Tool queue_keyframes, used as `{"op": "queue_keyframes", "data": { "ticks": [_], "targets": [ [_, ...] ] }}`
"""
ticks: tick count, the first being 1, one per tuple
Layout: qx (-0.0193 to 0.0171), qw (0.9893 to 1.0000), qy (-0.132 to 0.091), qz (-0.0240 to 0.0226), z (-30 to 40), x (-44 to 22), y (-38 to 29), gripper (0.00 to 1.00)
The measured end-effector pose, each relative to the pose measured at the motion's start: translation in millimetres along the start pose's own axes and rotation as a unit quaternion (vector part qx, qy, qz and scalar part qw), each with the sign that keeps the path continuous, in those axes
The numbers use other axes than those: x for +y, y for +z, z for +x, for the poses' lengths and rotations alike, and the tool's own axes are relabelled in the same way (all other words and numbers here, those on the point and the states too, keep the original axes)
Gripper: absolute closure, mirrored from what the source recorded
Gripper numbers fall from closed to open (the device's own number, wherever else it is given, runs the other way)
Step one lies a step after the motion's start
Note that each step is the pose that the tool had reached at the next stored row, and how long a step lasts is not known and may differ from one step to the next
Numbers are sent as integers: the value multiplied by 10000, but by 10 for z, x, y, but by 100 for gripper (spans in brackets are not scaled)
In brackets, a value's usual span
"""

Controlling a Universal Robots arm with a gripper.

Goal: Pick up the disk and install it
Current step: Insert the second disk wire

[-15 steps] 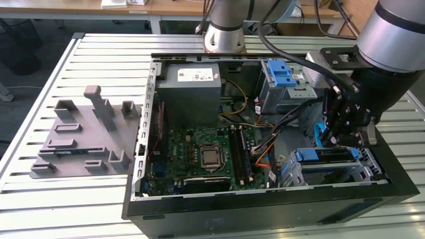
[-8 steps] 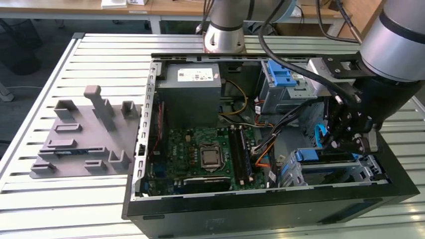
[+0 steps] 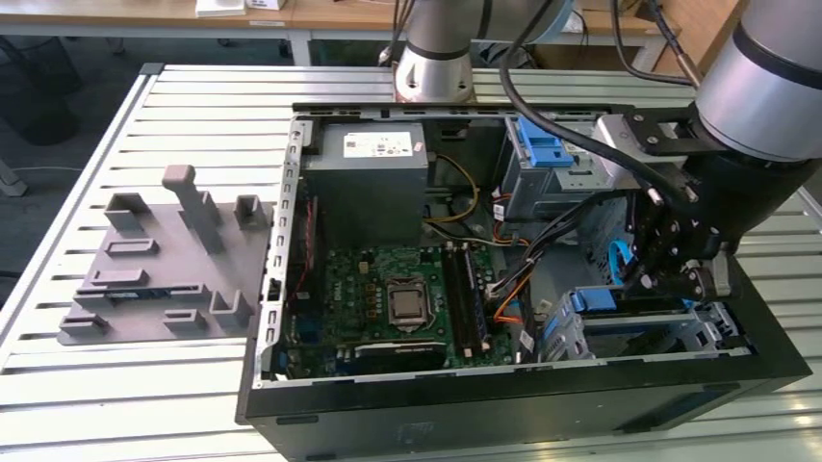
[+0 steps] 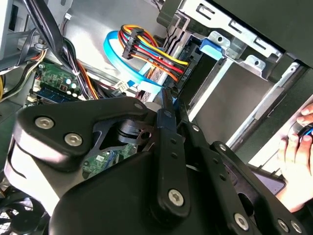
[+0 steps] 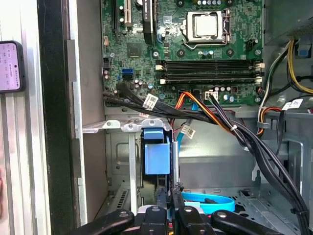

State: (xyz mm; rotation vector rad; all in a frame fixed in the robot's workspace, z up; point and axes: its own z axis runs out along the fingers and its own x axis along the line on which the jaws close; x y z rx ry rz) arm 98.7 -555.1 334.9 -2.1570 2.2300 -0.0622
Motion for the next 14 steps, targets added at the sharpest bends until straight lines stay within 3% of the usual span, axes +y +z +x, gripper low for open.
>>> {"op": "queue_keyframes", "data": {
  "ticks": [14],
  "targets": [
    [-2, 10000, 0, 0, 2, 1, 43, 84]
  ]
}}
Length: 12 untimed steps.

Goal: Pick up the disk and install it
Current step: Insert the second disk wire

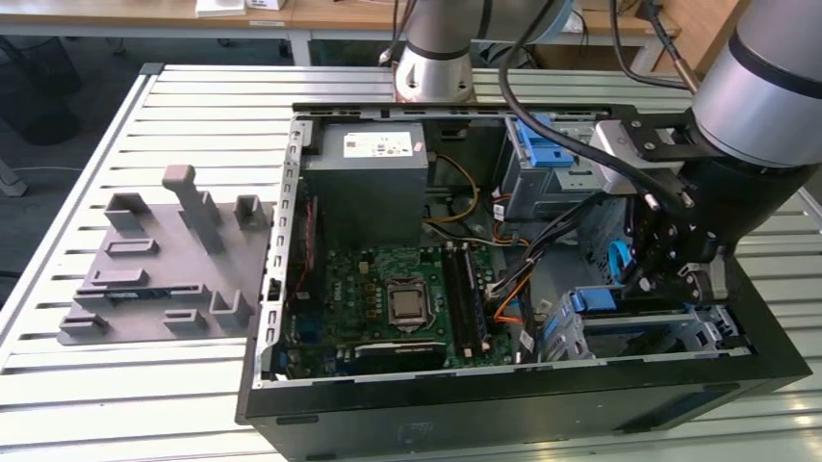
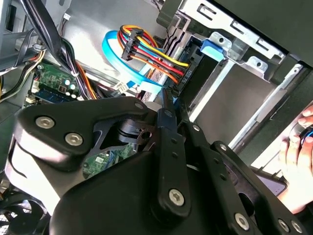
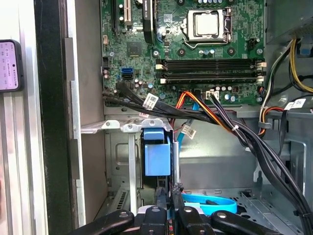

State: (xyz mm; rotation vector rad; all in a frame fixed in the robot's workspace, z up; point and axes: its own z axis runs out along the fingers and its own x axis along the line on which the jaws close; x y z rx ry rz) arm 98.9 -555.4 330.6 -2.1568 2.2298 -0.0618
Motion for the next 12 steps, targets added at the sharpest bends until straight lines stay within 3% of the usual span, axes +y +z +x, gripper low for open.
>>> {"op": "queue_keyframes", "data": {
  "ticks": [10, 11, 12],
  "targets": [
    [0, 10000, 0, 0, 0, 1, 19, 83],
    [0, 10000, 0, 0, 0, 1, 19, 76],
    [0, 10000, 0, 0, 0, 1, 19, 76]
  ]
}}
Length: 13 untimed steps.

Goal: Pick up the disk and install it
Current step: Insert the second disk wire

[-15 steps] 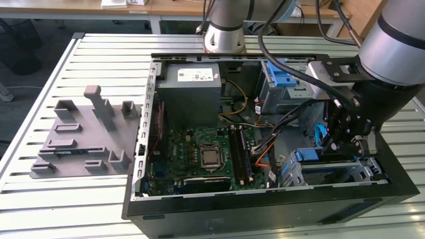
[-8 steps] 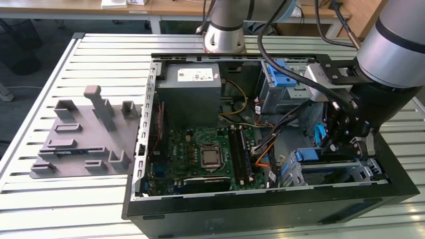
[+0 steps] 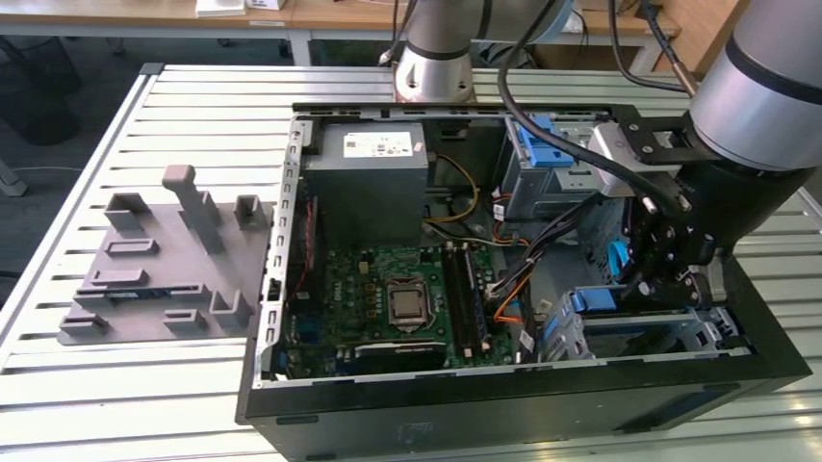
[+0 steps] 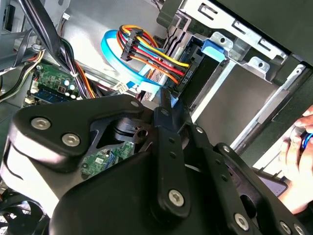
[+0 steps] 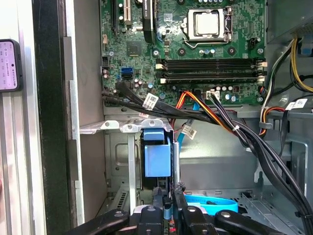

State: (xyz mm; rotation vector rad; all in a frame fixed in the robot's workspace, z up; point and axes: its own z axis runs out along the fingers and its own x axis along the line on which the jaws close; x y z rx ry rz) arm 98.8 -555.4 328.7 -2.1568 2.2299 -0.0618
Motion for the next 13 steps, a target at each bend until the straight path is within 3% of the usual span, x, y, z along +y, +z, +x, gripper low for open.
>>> {"op": "queue_keyframes", "data": {
  "ticks": [13],
  "targets": [
    [1, 10000, 0, -1, 0, -3, -53, 69]
  ]
}}
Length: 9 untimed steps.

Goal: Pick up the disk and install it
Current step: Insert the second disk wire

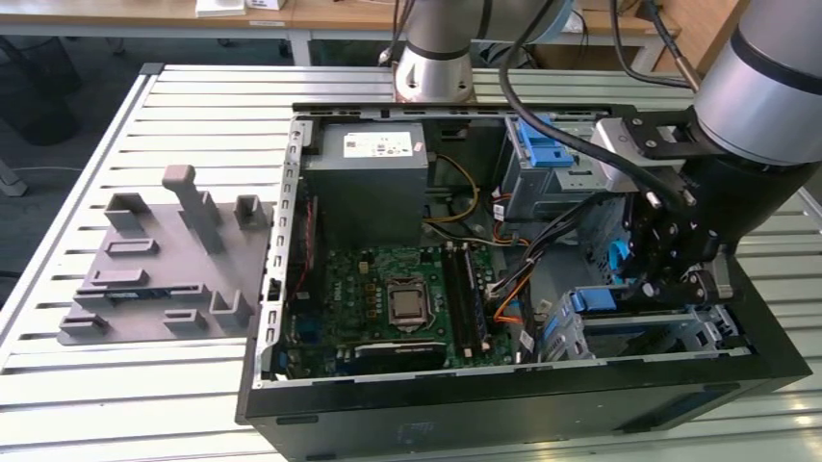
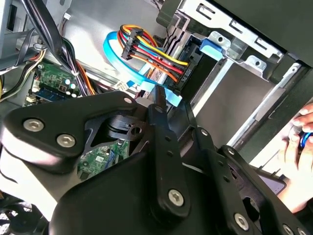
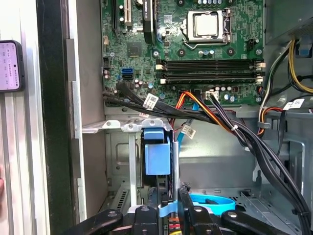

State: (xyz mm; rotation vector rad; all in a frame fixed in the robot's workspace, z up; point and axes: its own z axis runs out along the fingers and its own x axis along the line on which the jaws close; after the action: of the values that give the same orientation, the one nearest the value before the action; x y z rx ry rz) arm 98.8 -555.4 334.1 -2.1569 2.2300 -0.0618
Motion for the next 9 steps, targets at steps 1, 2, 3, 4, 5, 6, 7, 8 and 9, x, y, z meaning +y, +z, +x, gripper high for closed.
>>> {"op": "queue_keyframes", "data": {
  "ticks": [1, 2, 3, 4, 5, 6, 7, 8, 9],
  "targets": [
    [0, 10000, 0, 0, 0, -1, -10, 69],
    [-1, 10000, 0, 0, 0, -1, -19, 69],
    [-1, 10000, 0, 0, 0, -2, -25, 69],
    [-1, 10000, 0, 0, 0, -2, -29, 69],
    [-1, 10000, 0, 0, 0, -2, -34, 69],
    [1, 10000, 0, 0, 0, -2, -44, 69],
    [0, 10000, 0, 0, 0, -3, -53, 69],
    [0, 10000, 0, 0, 0, -4, -64, 69],
    [0, 10000, 0, 0, 0, -4, -75, 69]
  ]
}}
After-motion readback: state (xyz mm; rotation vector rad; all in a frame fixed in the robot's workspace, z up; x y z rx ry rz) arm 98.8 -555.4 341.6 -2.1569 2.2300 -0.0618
